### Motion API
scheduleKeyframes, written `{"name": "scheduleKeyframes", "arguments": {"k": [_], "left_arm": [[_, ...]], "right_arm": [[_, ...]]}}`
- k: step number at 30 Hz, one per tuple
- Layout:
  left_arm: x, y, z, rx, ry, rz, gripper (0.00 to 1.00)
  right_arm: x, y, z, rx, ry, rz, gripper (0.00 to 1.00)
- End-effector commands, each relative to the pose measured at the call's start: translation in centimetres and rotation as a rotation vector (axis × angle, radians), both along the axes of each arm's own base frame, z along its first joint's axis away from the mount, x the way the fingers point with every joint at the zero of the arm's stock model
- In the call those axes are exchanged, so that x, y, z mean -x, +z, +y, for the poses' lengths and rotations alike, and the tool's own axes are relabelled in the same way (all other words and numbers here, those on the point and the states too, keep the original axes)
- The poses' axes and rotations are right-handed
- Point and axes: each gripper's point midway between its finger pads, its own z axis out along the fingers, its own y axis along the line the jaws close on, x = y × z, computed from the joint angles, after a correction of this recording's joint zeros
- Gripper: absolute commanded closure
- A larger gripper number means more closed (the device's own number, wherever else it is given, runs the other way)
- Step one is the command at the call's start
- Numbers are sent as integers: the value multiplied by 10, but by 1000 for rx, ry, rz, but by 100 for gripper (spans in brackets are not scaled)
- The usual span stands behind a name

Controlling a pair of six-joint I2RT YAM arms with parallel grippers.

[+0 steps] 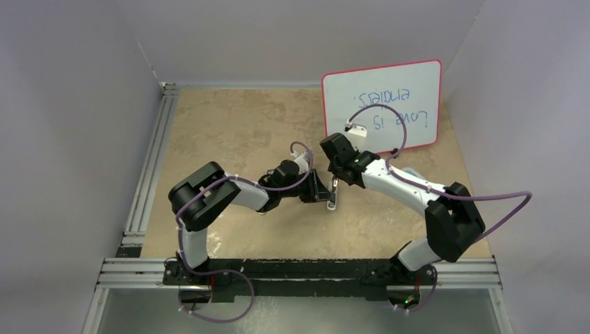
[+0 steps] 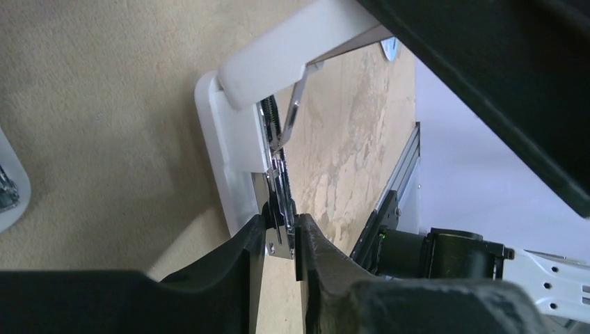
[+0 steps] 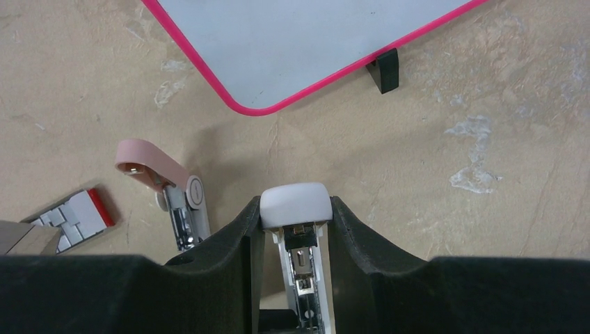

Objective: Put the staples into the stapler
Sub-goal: Place the stapler at the center of the board.

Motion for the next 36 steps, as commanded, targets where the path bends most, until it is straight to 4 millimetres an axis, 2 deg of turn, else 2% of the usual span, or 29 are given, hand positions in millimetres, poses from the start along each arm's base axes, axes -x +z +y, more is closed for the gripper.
{"name": "scheduleKeyframes", "arguments": {"k": [1,10,25,30,36], "left_arm": [[-10,12,-14,41,8,-7,79],[-8,-19,-9,-50,20,66,88],[-10,-35,-3,-137,41,110,89],[-11,-35,0,-148,55,109,87],[-13,-30,-1,-147,51,93,79]], "right_arm": [[-7,8,0,-11,-25,-51,89],[-9,-3,6,10,17,-29,88],[-11,-14,11,43,47,18,68],[-11,-9,16,14,65,11,61],[-10,7,21,-32,87,-17,53]]}}
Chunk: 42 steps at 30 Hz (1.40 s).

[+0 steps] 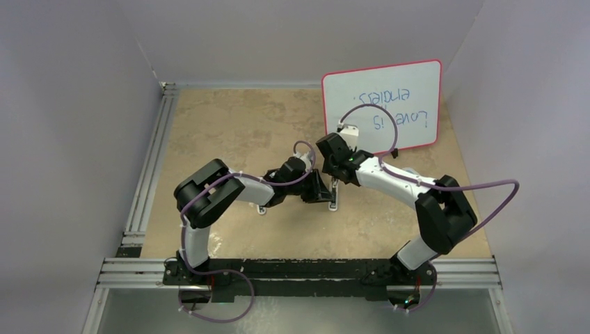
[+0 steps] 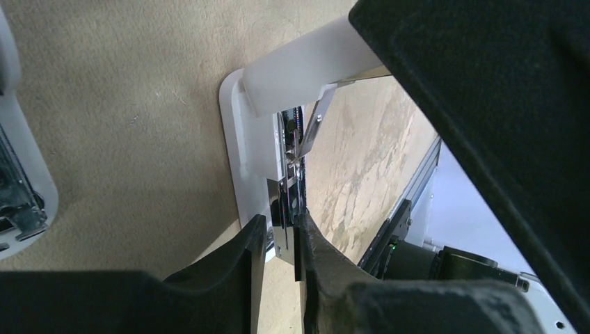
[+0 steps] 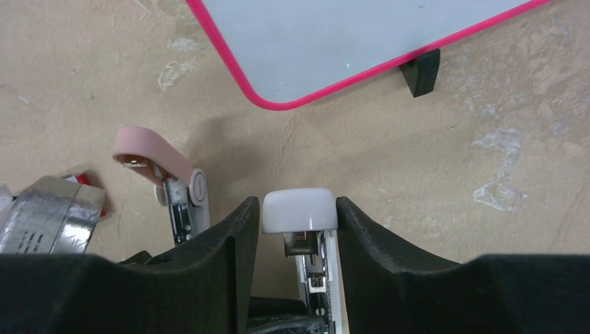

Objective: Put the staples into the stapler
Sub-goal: Place the stapler at the center of the board, then pick up the staple from the staple box.

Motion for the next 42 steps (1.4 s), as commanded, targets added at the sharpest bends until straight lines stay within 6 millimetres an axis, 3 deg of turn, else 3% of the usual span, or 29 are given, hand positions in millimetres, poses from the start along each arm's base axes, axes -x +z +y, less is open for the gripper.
{"name": "scheduleKeyframes", "arguments": {"k": [1,7,14,22,27,32,36,40,42], "left_arm": [[-5,-7,3,-53,15,-14,78],[-6,-3,2,-49,11,-21,74],[-5,30,0,13,-23,-102,63],[-1,53,12,26,-20,-145,59],[-8,95,29,9,-20,-295,56],[-20,145,51,-117,-56,-492,44],[-29,166,76,-267,-64,-587,31],[-35,187,99,-346,-43,-702,25],[-37,201,112,-362,-6,-749,25]], "right_arm": [[-4,26,10,-66,16,-54,52],[-4,34,4,-59,-9,-74,48],[0,59,-9,-70,-56,-129,41],[9,91,-9,-150,-33,-188,37],[12,122,-11,-224,-34,-272,39],[9,162,-21,-312,-96,-415,38],[4,191,-9,-355,0,-506,33],[-5,187,9,-298,102,-477,6],[-10,188,25,-303,183,-487,1]]}}
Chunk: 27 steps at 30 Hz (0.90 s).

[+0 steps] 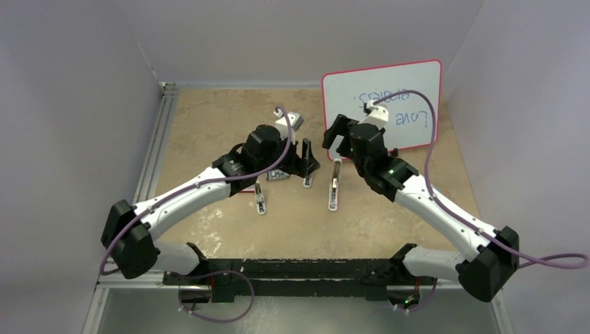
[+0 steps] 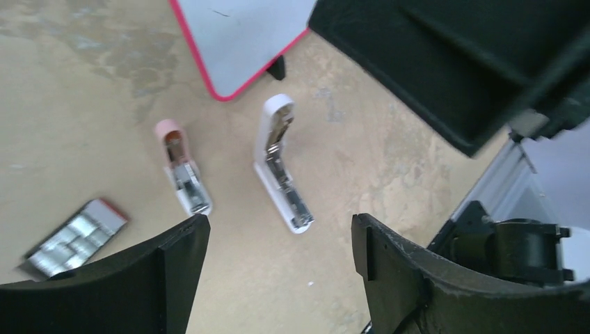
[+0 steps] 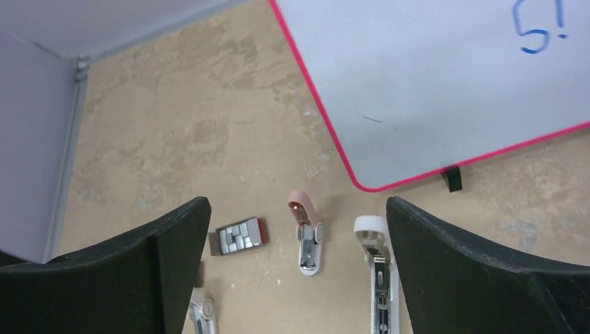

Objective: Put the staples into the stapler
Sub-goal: Pick up the staple from the staple box.

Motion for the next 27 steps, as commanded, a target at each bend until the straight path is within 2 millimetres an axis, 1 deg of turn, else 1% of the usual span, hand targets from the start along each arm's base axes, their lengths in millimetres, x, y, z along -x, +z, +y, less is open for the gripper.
{"name": "scheduleKeyframes", "arguments": {"k": [1,2,3,5,7,8,10,11,15,16,18,20,21,24,27], "left_arm": [[-9,21,44,-129,82,-149,25],[-11,27,54,-136,124,-155,25],[-13,29,62,-142,165,-149,25],[-14,30,79,-148,242,-115,25],[-13,28,94,-144,317,-82,25],[-13,26,103,-143,363,-67,25],[-13,27,122,-147,451,-66,25],[-11,30,128,-147,475,-78,25],[-4,35,157,-141,563,-128,25],[-1,32,163,-146,579,-133,25],[4,34,172,-132,602,-144,25],[9,36,176,-105,612,-145,25],[10,37,177,-94,613,-149,25],[12,38,178,-82,613,-154,22],[11,42,173,-72,594,-150,20]], "right_arm": [[-14,16,35,41,181,-89,1],[-18,26,43,26,214,-145,1],[-17,26,54,20,270,-156,5],[-16,24,80,-3,382,-139,25],[-17,10,103,-9,442,-82,41],[-18,1,112,4,446,-54,47],[-18,-18,131,44,458,-3,56],[-15,-26,142,56,471,14,58],[-13,-62,169,110,482,81,63],[-13,-70,175,123,482,96,66],[-15,-96,187,159,488,139,78],[-12,-118,196,201,497,195,91],[-12,-125,200,213,493,213,93],[-17,-145,210,237,483,252,94],[-22,-163,212,257,455,287,93]]}}
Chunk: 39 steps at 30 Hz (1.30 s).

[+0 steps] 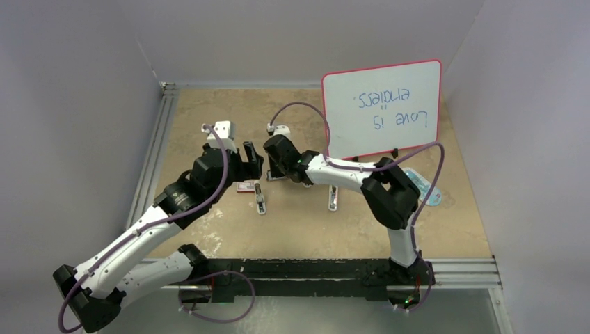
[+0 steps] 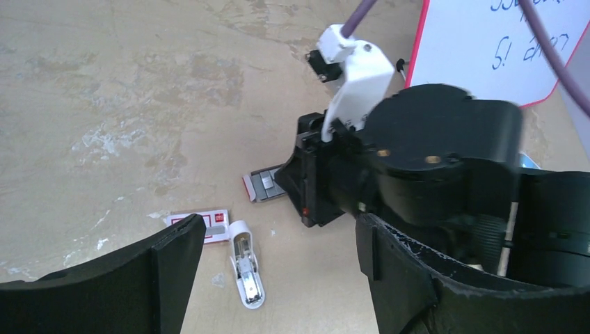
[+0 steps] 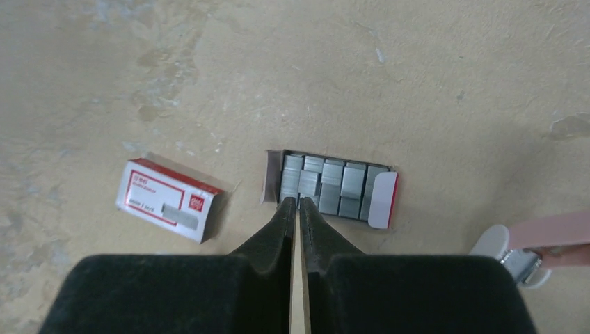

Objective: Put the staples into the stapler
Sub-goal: Pick up the staple from the staple box.

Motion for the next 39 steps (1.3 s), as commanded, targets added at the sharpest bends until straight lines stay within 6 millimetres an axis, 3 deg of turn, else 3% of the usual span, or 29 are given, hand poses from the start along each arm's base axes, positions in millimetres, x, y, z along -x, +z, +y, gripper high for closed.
{"name": "scheduleKeyframes", "arguments": {"k": [1,6,26,39], "left_arm": [[-5,12,-4,40,7,-18,20],[-4,7,-6,35,4,-3,20],[-8,-3,-8,15,10,24,18],[-9,-7,-8,7,14,34,17]], "right_arm": [[-15,6,4,9,-77,-15,93],[-15,-12,-2,66,-107,21,88],[-19,-29,-18,152,-157,12,66],[-22,-37,-19,173,-153,5,71]]}}
